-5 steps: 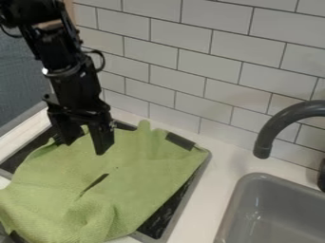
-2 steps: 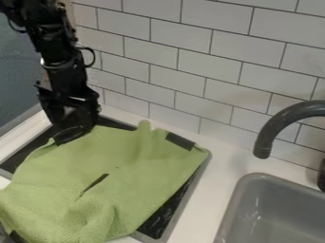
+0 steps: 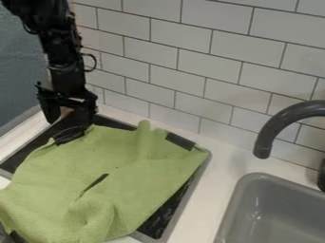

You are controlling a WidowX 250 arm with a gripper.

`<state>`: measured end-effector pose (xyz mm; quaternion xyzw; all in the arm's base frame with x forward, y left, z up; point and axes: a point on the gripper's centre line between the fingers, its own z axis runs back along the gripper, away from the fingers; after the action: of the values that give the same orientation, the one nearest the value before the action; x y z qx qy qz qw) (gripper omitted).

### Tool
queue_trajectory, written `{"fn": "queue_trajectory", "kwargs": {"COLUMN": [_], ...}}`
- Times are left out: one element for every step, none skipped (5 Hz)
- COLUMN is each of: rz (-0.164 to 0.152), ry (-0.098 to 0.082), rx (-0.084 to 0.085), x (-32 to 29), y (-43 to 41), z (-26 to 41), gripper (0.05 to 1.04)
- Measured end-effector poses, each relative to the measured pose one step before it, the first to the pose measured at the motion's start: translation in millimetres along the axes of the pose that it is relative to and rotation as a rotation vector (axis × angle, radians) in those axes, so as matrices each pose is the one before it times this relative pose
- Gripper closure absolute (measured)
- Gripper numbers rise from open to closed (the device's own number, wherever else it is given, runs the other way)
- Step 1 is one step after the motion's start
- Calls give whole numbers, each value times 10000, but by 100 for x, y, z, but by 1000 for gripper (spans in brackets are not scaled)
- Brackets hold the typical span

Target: Fold the cloth from top left to bottom right

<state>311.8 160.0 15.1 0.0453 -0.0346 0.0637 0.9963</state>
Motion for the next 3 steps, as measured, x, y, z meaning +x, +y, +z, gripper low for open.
{"fn": "queue_trajectory", "kwargs": {"rz": [-28,-81,-174], "ry": [442,-47,-243], "rx": [119,77,129], "x": [109,96,-167], "y": [336,6,-155], "z": [-1102,-125,-596], "gripper": [85,148,458]}}
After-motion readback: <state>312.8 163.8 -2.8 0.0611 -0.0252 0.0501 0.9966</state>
